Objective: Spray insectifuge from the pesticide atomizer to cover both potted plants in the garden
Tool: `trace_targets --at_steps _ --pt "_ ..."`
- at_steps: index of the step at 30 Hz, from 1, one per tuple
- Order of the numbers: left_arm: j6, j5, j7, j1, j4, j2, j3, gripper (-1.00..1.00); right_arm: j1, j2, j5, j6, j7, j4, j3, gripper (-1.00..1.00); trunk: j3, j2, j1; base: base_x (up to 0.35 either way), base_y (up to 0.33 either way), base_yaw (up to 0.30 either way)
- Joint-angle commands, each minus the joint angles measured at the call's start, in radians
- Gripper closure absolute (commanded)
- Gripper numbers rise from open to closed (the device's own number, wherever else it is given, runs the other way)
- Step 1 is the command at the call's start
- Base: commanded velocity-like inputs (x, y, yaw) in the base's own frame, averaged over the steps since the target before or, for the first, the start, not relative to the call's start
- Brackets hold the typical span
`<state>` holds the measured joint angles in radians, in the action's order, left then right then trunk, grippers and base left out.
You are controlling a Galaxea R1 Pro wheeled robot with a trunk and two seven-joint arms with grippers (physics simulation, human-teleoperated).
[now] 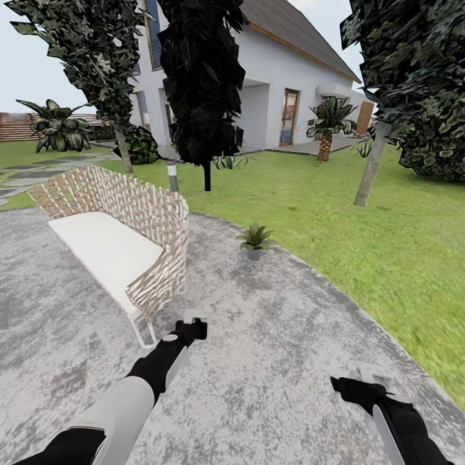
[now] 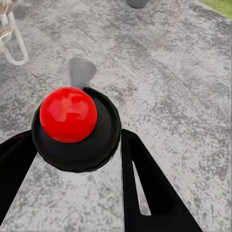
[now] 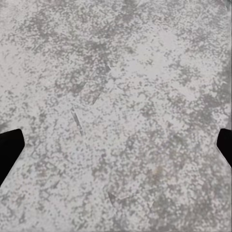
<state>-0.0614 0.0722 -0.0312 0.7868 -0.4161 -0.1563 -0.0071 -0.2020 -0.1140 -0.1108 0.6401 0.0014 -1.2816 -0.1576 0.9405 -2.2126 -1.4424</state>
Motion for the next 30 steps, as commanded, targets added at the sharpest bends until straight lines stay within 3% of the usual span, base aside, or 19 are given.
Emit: trace_targets --at_steps 1,30 --pt "-0.006 0.008 -0.003 0.0 -0.002 0.0 0.001 1.0 0.0 0.0 -0.007 0.005 0.0 -0.001 -0.001 -1.0 0.001 0.0 0.0 0.315 -0.177 0.0" --pt "-0.007 0.008 -0.003 0.0 -0.002 0.0 0.001 1.0 0.0 -0.002 -0.01 0.006 0.0 -0.001 0.0 -1.0 0.001 0.0 0.0 0.314 -0.178 0.0"
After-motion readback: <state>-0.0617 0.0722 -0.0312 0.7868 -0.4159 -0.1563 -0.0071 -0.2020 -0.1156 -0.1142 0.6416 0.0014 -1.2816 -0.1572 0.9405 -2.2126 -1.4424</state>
